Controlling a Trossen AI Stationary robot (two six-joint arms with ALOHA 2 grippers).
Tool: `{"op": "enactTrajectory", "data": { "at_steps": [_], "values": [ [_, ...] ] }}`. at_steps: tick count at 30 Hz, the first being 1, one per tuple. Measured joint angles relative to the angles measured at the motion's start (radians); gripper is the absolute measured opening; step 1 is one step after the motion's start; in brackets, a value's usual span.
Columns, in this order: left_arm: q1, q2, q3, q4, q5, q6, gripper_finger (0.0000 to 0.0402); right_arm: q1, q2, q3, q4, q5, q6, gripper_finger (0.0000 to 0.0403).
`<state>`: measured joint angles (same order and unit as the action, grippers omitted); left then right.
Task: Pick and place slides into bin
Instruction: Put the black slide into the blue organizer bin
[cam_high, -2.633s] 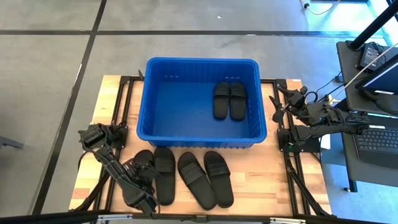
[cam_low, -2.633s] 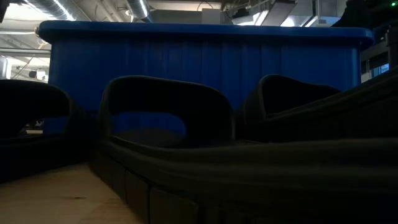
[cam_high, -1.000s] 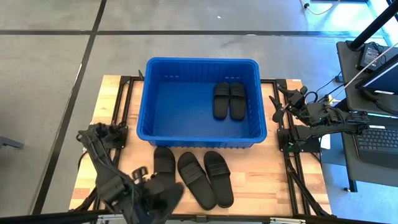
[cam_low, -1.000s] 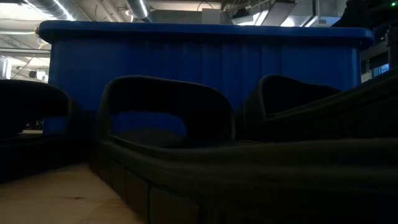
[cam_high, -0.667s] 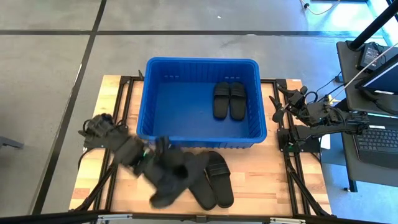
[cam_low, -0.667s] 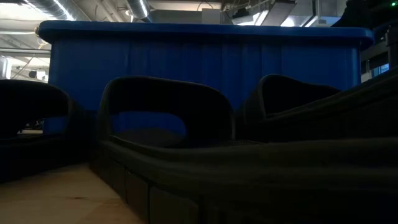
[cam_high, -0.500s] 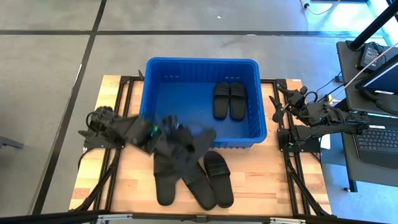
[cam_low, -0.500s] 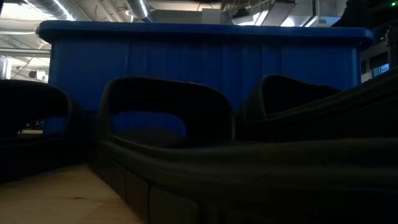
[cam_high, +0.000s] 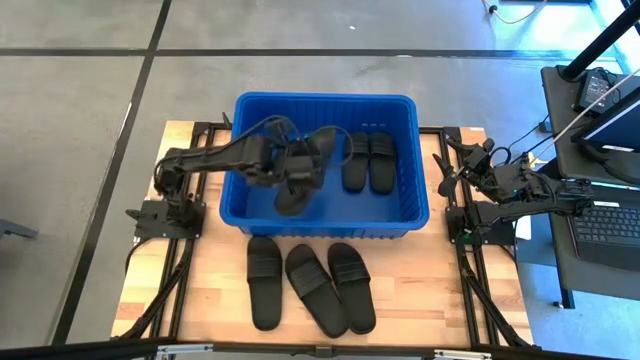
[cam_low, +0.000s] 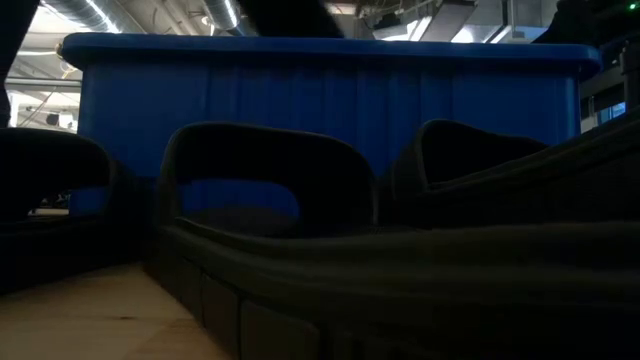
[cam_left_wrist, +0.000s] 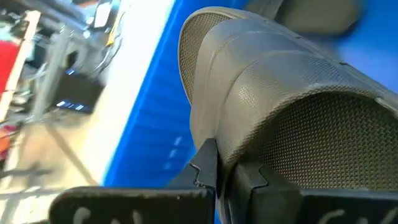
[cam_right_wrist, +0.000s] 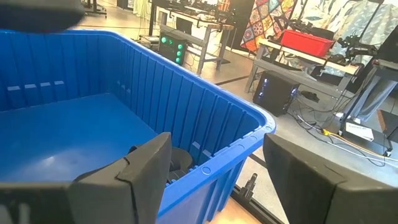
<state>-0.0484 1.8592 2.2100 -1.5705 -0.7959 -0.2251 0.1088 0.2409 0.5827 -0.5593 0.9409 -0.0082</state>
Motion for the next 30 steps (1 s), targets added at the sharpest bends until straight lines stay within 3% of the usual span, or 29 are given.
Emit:
{"op": "enactTrajectory", "data": {
  "at_steps": [8,17,23,30],
  "values": [
    [0.137,-0.1,-0.294,0.027,-0.004,0.025,0.0006,0.0,0.0,0.0,-0.002,0.0,0.0,0.0255],
    [0.281,-0.296,-0.669,0.279,-0.057,0.075,0.0006,0.0,0.0,0.0,0.0,0.001,-0.026,0.0255],
    [0.373,-0.282,-0.847,0.437,-0.018,0.131,0.0006,0.0,0.0,0.0,0.001,0.001,-0.024,0.0255],
    [0.453,-0.243,-0.944,0.526,-0.003,0.147,0.0006,0.0,0.0,0.0,0.001,0.001,-0.023,0.0255]
  ]
}}
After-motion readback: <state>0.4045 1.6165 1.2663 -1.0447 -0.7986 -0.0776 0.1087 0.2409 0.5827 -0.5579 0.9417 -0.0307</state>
